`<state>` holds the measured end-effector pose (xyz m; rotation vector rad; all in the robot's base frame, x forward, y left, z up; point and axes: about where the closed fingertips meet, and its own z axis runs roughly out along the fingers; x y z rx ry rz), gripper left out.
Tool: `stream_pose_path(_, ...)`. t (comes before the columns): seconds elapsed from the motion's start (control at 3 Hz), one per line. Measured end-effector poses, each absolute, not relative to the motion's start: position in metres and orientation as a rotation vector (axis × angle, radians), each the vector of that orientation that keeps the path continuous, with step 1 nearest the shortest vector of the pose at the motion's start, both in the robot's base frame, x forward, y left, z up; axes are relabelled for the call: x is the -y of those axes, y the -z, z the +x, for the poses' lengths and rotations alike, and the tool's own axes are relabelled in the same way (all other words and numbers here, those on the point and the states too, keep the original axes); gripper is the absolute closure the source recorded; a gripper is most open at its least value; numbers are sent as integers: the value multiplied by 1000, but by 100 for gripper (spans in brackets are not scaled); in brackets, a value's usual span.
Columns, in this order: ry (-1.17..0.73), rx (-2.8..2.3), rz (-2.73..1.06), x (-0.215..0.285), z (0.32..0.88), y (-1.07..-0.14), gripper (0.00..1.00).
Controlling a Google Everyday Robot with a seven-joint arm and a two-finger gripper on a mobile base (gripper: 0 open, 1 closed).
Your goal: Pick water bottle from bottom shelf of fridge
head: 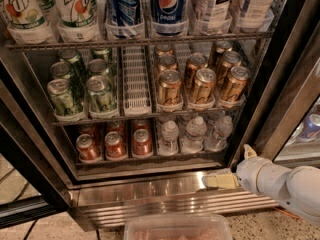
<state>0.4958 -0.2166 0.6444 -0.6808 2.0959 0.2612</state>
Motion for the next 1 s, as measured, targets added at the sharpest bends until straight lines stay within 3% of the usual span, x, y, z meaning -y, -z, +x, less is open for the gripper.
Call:
stream_pose_path(0.33, -260, -2074, -641, 218, 503, -641, 0)
stream_pose_path(1.0, -250, -2060, -623, 220, 507, -644, 19)
